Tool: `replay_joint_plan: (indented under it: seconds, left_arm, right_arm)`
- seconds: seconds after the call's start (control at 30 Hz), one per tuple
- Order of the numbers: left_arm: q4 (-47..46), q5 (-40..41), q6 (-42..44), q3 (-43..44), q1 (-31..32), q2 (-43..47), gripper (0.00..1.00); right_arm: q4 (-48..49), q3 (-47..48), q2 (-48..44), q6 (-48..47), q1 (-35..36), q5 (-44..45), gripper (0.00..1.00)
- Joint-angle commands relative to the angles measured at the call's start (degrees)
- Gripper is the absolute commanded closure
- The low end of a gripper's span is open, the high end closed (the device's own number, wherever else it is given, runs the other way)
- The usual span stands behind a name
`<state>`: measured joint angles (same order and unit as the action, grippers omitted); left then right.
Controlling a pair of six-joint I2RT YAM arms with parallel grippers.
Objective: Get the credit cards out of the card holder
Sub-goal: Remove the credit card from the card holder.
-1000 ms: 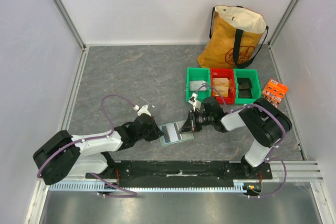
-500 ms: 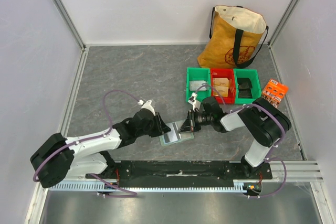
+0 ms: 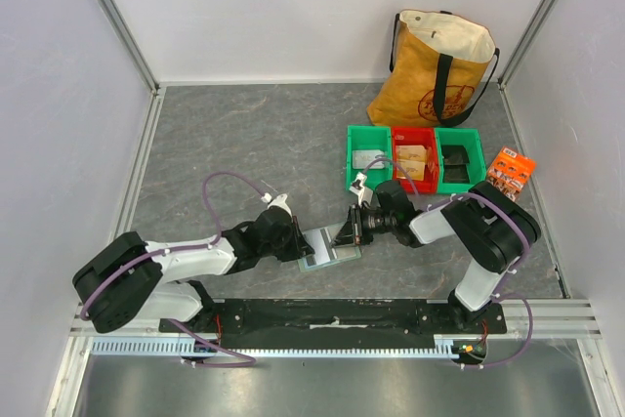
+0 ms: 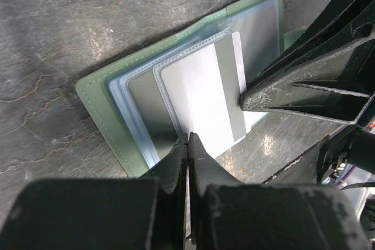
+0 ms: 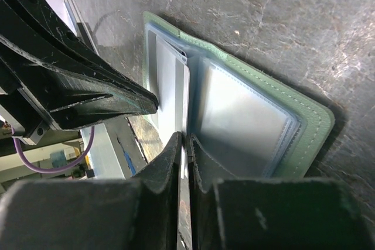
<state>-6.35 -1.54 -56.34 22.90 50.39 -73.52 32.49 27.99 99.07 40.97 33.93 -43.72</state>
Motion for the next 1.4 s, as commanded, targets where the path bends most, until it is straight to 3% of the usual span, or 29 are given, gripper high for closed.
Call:
replay_joint_plan:
  seconds: [0.0, 0.37, 0.73, 1.2, 1.37]
  left_arm:
    - [0.9, 1.3, -0.4, -1.7, 0.3, -1.1, 0.98]
    - [1.8, 3.0, -1.3, -3.6, 0.3, 0.2, 0.98]
    - [1.7, 3.0, -1.6, -4.0, 0.2, 0.2, 0.98]
    - [1.7, 3.1, -2.0, -4.5, 0.2, 0.7, 0.98]
    - [1.7, 3.0, -2.0, -4.5, 0.2, 0.7, 0.98]
  right_arm:
    - [1.7, -0.5, -0.4, 0.6, 0.1, 0.8, 0.85]
    - [6.6, -0.1, 1.3, 4.1, 0.1, 0.0, 0.81]
    - [9.6, -1.5, 1.9, 4.9, 0.0, -1.2, 0.92]
    - [12.0, -2.5, 2.5, 5.3, -0.9, -3.3, 0.87]
    - [12.4, -2.6, 2.7, 5.5, -1.0, -3.6, 0.96]
